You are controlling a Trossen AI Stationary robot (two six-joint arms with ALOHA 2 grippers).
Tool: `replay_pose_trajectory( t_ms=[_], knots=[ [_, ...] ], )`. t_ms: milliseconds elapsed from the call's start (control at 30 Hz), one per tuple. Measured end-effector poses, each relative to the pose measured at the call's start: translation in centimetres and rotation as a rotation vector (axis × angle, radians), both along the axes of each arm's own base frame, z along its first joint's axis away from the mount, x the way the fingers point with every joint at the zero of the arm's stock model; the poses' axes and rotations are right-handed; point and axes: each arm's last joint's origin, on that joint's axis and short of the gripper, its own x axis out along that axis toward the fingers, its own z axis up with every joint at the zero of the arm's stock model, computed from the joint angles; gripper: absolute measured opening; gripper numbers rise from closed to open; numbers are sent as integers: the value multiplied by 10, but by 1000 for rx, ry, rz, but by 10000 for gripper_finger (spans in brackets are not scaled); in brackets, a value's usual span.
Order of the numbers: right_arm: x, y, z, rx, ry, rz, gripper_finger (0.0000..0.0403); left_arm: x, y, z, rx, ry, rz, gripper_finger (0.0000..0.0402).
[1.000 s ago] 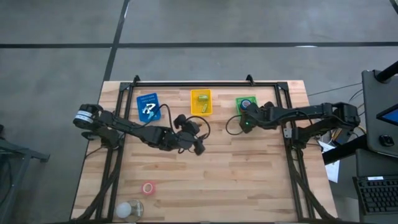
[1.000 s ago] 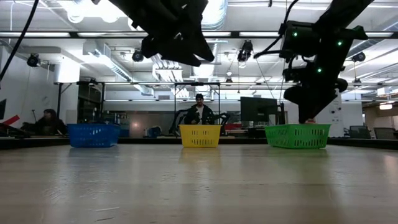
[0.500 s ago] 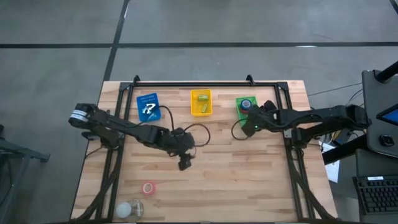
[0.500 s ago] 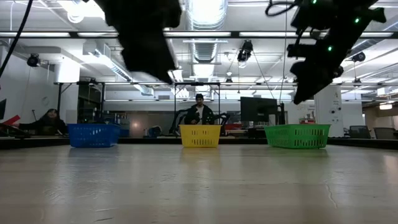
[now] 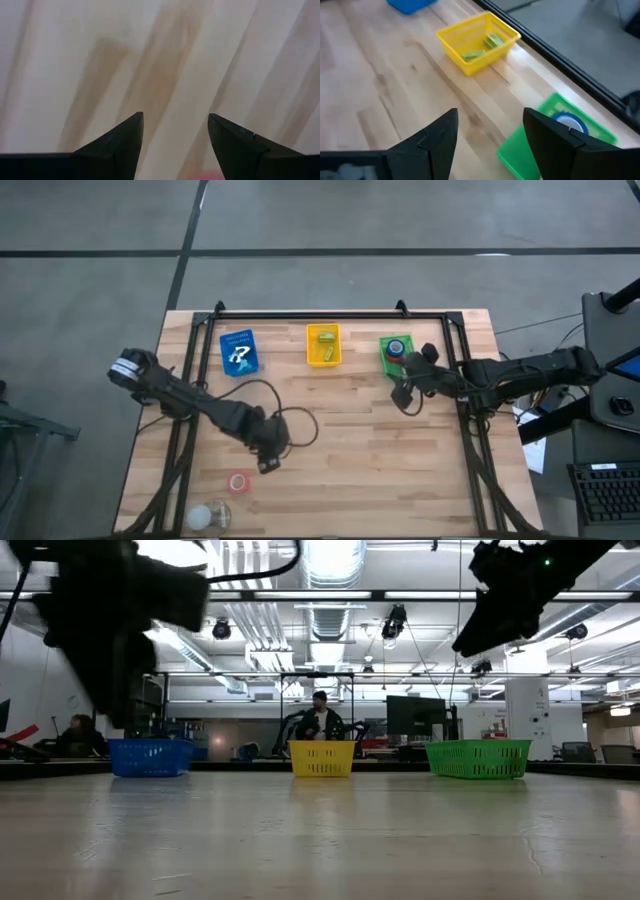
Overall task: Pick and place Stapler, Stapler remover, tape
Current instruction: Put the pink tape into the green bin
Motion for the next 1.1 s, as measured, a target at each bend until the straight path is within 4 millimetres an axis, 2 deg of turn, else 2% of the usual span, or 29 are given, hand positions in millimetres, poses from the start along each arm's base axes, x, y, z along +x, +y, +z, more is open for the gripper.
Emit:
replay_pose_trajectory(
  t_ms=[200,333,533,733,933,1100],
  knots=[
    [8,7,3,-10,-55,51,221,-22,-12,-5,22,163,28,225],
    [11,8,1,-9,-57,56,221,-34,-22,-6,-34,259,59,225],
    [16,9,-4,0,-34,50,221,-46,-42,-6,-89,309,73,225],
    [22,10,-10,-2,-8,51,221,-53,-53,-7,-79,315,74,225],
    [28,11,-12,6,-28,60,221,-54,-54,-28,-102,310,77,225],
    [30,12,-10,27,-56,93,221,-63,-48,-43,-98,369,115,225]
  ],
)
